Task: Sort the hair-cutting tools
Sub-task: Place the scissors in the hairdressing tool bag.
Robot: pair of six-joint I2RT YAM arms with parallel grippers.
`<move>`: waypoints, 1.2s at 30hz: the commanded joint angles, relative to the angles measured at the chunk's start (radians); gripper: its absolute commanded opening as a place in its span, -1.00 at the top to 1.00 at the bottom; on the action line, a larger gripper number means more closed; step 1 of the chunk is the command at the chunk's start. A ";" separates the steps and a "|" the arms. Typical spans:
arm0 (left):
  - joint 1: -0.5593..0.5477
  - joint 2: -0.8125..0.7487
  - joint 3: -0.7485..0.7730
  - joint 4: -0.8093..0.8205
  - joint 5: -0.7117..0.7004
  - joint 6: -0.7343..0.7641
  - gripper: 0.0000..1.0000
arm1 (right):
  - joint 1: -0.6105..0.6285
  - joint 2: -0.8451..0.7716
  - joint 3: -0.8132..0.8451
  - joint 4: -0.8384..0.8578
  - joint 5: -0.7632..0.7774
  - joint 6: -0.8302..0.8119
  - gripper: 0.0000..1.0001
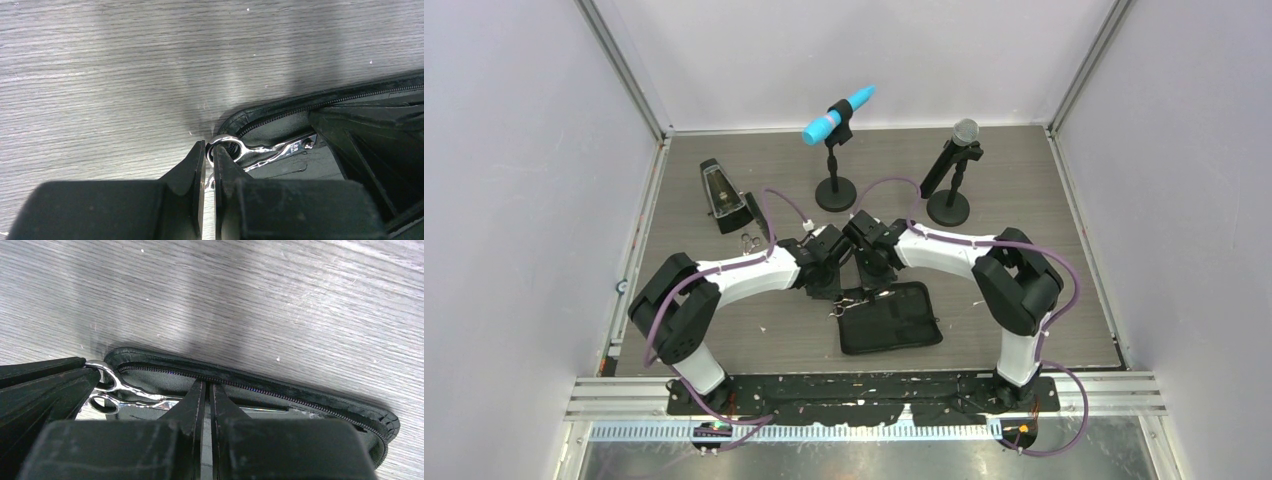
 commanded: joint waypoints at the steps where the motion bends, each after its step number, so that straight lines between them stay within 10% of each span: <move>1: -0.006 0.001 0.030 0.045 -0.002 -0.002 1.00 | 0.058 -0.039 0.006 -0.015 0.032 -0.013 0.90; 36: -0.060 -0.011 0.104 0.020 -0.058 -0.006 1.00 | -0.038 -0.205 -0.220 0.420 -0.387 0.145 0.90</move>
